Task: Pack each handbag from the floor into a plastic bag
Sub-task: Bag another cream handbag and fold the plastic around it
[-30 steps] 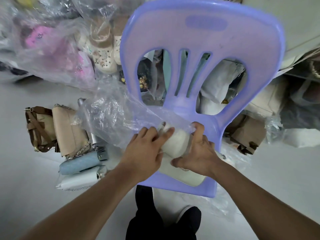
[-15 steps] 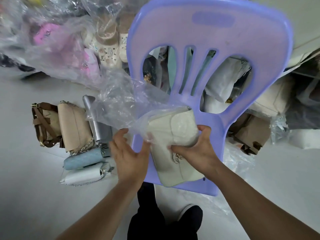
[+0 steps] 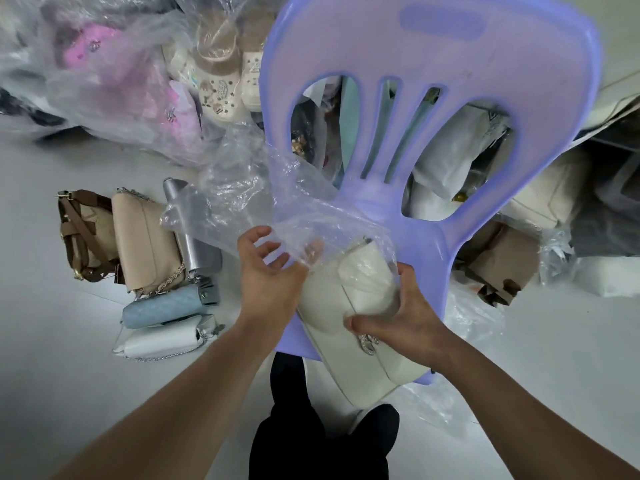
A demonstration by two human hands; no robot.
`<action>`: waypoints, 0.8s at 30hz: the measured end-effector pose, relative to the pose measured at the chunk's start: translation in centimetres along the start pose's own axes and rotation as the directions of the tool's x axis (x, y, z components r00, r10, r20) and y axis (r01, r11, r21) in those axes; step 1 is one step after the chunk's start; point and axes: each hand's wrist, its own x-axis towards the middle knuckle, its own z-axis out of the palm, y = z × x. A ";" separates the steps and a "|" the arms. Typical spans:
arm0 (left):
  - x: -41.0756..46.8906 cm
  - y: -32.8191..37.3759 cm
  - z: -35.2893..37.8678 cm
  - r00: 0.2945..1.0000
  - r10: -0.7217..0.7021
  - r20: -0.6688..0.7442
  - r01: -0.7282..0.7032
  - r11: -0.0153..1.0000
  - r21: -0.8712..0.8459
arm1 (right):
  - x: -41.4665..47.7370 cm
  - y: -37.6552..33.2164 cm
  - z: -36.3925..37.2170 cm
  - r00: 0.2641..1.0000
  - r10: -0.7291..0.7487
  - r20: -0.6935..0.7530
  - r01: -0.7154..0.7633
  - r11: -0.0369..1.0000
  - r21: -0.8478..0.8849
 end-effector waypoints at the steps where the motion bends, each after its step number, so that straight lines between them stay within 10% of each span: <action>1: 0.3 0.1 0.1 0.998 -0.001 -0.061 0.002 1.000 0.023 | -0.1 0.1 0.0 1.000 -0.005 0.009 0.005 1.000 -0.022; 7: 2.9 -1.1 -1.3 0.955 0.216 -0.202 -0.137 0.928 0.346 | -0.3 0.6 0.0 0.999 -0.007 0.032 0.009 0.999 -0.046; 14: 0.5 -3.7 -5.4 0.901 0.396 0.178 -0.405 0.618 0.674 | 0.1 0.6 0.3 0.986 0.051 -0.156 -0.028 0.989 0.148; 18: -3.1 -6.4 -6.2 0.785 0.461 0.413 -0.606 0.434 0.666 | 0.7 0.5 1.5 0.973 0.044 -0.226 -0.020 0.994 0.110; 24: -5.3 -6.2 -3.7 0.693 0.537 0.481 -0.720 0.488 0.493 | 1.8 1.4 2.9 0.961 -0.031 -0.276 0.056 0.995 0.083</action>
